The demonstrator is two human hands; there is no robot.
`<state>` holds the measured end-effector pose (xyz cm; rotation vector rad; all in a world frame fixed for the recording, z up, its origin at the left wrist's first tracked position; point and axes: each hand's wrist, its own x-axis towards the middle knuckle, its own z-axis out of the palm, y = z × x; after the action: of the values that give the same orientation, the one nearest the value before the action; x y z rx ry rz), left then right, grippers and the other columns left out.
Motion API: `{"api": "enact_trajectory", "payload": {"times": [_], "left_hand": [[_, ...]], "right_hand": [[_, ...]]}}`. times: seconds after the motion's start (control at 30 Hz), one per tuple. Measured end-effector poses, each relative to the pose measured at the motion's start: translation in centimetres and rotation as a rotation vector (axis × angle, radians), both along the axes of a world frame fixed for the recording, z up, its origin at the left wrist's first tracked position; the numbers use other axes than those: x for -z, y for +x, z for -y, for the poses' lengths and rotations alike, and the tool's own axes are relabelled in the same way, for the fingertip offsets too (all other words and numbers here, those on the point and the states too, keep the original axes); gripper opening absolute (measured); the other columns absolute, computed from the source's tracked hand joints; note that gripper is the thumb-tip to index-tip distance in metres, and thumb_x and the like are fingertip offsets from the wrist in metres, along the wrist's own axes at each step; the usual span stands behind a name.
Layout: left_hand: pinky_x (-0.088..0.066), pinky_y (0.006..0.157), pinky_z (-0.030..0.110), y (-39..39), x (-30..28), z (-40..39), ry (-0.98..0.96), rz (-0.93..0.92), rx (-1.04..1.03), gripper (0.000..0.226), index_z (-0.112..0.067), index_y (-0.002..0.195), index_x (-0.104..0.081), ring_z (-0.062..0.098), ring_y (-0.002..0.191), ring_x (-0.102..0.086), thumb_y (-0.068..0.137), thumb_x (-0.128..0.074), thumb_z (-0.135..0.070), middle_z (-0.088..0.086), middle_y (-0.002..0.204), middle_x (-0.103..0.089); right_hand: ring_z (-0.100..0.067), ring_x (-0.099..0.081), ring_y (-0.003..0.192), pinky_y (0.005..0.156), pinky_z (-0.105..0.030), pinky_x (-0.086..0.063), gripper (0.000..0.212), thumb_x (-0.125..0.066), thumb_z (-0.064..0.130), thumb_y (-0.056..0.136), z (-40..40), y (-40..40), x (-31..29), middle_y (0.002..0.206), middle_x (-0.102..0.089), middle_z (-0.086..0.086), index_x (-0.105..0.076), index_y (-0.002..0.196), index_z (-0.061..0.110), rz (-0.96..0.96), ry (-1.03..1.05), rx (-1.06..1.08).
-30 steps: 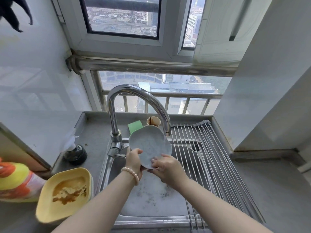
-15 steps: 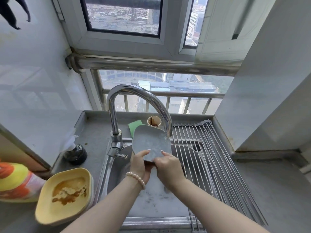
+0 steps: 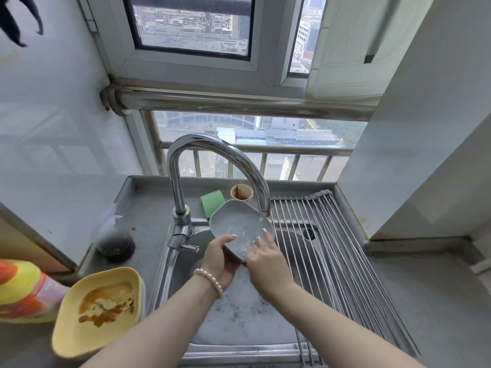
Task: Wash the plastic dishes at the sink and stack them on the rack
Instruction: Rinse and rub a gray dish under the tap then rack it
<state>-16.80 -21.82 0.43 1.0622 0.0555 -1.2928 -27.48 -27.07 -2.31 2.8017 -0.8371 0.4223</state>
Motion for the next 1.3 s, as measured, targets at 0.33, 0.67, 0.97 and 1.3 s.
{"api": "enact_trajectory", "payload": {"times": [0.33, 0.67, 0.97, 1.3], "left_hand": [[-0.056, 0.064, 0.041, 3.3, 2.0, 0.5, 0.130, 0.095, -0.010, 0.045, -0.009, 0.132, -0.048, 0.035, 0.096, -0.068, 0.100, -0.037, -0.038, 0.019, 0.112, -0.068], [-0.055, 0.080, 0.050, 2.0, 3.6, 0.8, 0.132, 0.087, -0.187, 0.030, -0.004, 0.117, -0.056, 0.034, 0.093, -0.066, 0.100, -0.047, -0.027, 0.019, 0.105, -0.066], [-0.048, 0.096, 0.053, 0.6, 4.1, 0.8, 0.128, 0.121, -0.191, 0.034, -0.003, 0.126, -0.054, 0.036, 0.106, -0.062, 0.101, -0.046, -0.025, 0.021, 0.116, -0.064], [-0.042, 0.093, 0.040, -0.2, 3.2, 1.3, 0.055, -0.187, -0.074, 0.041, 0.000, 0.129, -0.050, 0.032, 0.116, -0.055, 0.105, -0.031, -0.027, 0.019, 0.128, -0.057]], "right_hand": [[-0.023, -0.064, 0.106, 0.104, -0.044, -0.044, 0.039, -0.066, 0.039, 0.082, 2.2, -1.7, -0.4, 0.112, -0.069, -0.006, -0.066, 0.109, 0.011, -0.110, 0.248, -0.183], [-0.020, -0.071, 0.072, 0.077, -0.032, -0.059, 0.023, -0.088, 0.015, 0.050, 0.3, -1.3, -0.3, 0.081, -0.073, -0.002, -0.070, 0.065, 0.016, -0.049, 0.218, -0.340], [-0.024, -0.006, 0.148, 0.120, -0.036, -0.006, 0.120, 0.017, 0.077, 0.059, 0.4, -1.6, -2.5, 0.160, -0.003, -0.014, -0.007, 0.152, 0.004, -0.397, 0.628, 0.153], [-0.028, 0.024, 0.143, 0.115, -0.039, 0.014, 0.078, -0.018, 0.056, 0.099, 0.8, 2.6, -1.0, 0.155, 0.023, -0.017, 0.012, 0.150, 0.006, -0.303, 0.803, 0.223]]}}
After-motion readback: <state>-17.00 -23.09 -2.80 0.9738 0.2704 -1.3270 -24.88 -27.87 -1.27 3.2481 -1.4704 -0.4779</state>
